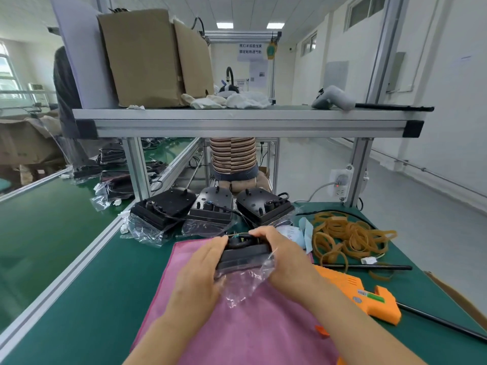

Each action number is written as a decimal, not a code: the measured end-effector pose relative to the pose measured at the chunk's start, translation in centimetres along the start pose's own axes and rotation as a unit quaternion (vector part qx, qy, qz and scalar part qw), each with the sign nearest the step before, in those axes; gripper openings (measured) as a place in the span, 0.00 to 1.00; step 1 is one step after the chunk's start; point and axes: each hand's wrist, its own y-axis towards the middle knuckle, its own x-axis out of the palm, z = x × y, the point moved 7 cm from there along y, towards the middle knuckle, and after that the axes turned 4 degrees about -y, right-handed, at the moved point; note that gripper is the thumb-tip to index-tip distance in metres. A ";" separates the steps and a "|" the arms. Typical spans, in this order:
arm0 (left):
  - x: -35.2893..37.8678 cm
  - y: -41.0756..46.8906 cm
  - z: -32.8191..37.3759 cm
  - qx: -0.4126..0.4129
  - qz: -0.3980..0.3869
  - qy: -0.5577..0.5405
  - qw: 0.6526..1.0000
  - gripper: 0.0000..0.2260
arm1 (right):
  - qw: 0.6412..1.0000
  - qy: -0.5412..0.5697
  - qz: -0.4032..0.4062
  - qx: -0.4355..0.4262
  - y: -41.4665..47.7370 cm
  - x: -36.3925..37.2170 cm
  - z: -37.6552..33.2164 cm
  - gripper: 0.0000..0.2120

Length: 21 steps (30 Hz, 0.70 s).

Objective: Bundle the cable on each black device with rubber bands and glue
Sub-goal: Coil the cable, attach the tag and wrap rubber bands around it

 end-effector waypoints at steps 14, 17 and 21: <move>3.5 -4.1 -1.8 0.029 -0.090 -0.005 0.996 0.40 | 0.994 -0.047 -0.101 -0.002 -5.2 2.6 1.5 0.33; 3.2 -4.5 -1.4 0.025 -0.108 -0.039 0.993 0.41 | 0.996 -0.044 -0.077 0.024 -6.2 1.3 1.9 0.24; 3.0 -5.3 -1.1 0.028 -0.113 -0.057 0.992 0.42 | 0.981 -0.091 -0.013 0.171 -9.0 -2.3 5.1 0.11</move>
